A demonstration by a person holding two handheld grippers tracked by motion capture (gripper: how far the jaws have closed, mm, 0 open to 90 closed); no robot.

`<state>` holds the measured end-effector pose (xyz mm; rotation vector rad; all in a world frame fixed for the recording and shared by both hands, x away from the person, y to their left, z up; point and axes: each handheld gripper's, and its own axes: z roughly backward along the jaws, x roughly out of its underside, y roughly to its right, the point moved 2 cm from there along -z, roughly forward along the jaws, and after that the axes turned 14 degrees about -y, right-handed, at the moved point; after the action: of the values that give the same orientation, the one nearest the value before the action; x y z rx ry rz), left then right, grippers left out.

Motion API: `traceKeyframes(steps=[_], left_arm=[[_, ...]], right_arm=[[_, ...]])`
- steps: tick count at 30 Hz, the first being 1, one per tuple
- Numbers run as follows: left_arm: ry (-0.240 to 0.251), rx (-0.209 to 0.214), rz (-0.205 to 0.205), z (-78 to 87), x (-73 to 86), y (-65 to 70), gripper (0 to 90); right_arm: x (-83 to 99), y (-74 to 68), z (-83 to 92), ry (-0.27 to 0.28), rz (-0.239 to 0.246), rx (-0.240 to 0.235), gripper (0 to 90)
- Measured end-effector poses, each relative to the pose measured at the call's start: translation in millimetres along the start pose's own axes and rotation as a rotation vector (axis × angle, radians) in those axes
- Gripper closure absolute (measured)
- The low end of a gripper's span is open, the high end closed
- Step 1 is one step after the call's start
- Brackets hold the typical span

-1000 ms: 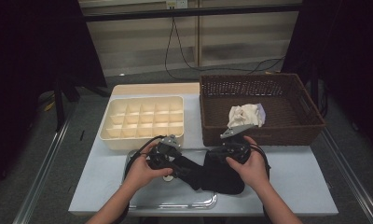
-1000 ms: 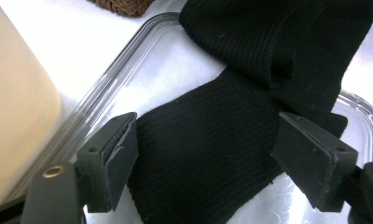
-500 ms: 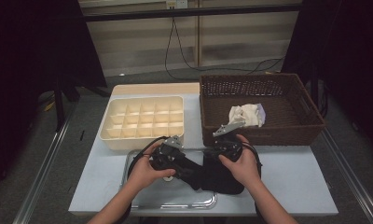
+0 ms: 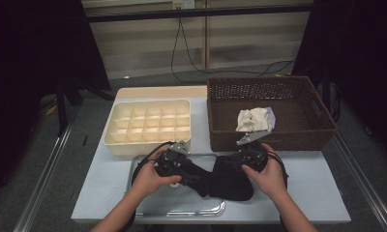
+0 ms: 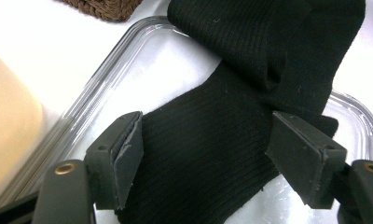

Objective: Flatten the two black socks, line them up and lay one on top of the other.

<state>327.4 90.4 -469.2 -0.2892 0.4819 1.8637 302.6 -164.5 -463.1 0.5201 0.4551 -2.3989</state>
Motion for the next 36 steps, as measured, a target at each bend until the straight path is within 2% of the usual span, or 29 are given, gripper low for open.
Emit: traceKeyframes(steps=[3,6,7,10,11,12,13,14,15,16,17,19,20,29,31,36], left_arm=[[-0.009,-0.003,0.001,0.3,0.4,-0.1,26.7],[0.004,0.001,0.01,-1.0,0.2,0.4,26.7],[-0.007,-0.007,-0.005,-0.8,0.3,-0.6,26.7],[-0.01,-0.009,-0.006,-1.4,-0.1,0.1,26.7],[0.004,-0.01,0.004,-2.4,-0.2,1.0,26.7],[-0.012,-0.008,-0.007,-1.4,0.0,0.2,26.7],[-0.009,-0.007,0.002,-1.8,-0.2,0.7,26.7],[-0.009,-0.006,0.002,-1.8,-0.2,0.7,26.7],[-0.009,-0.005,0.002,-1.9,-0.2,0.6,26.7],[-0.008,-0.004,0.003,-2.1,-0.2,0.7,26.7],[-0.019,-0.008,-0.011,-1.6,0.0,-0.2,26.7],[-0.007,-0.003,0.005,-2.0,-0.3,0.9,26.7],[-0.015,-0.004,-0.008,-1.3,0.0,0.1,26.7],[-0.017,-0.004,-0.007,-0.6,0.6,-0.7,26.7],[-0.002,-0.006,-0.006,-1.5,1.0,-0.9,26.7],[0.0,-0.004,0.001,-1.2,2.1,-1.9,26.7]], right_arm=[[13.1,8.2,9.5,-0.014,-0.026,0.025,62.3],[22.8,12.8,14.3,-0.016,-0.042,0.018,60.7],[25.8,13.8,14.1,-0.018,-0.043,0.01,59.8],[32.2,13.7,12.4,-0.046,-0.048,0.008,58.6],[33.6,13.2,11.4,-0.047,-0.046,0.005,59.4],[34.9,12.9,10.0,-0.053,-0.048,-0.001,59.7],[35.7,13.2,9.0,-0.057,-0.046,-0.001,64.0],[36.8,12.9,8.3,-0.06,-0.044,-0.009,72.9],[36.8,12.8,8.2,-0.053,-0.037,-0.013,75.1],[36.2,11.8,8.3,-0.059,-0.035,-0.017,79.5],[35.4,11.5,8.3,-0.057,-0.032,-0.021,80.6],[32.9,10.3,9.1,-0.058,-0.029,-0.023,82.1],[30.7,9.6,10.3,-0.053,-0.024,-0.019,82.6],[0.7,-6.6,25.3,-0.007,0.036,-0.04,82.7],[-7.0,-10.5,25.7,-0.003,0.048,-0.039,82.7],[-24.1,-19.3,21.4,0.003,0.068,-0.059,82.7]])
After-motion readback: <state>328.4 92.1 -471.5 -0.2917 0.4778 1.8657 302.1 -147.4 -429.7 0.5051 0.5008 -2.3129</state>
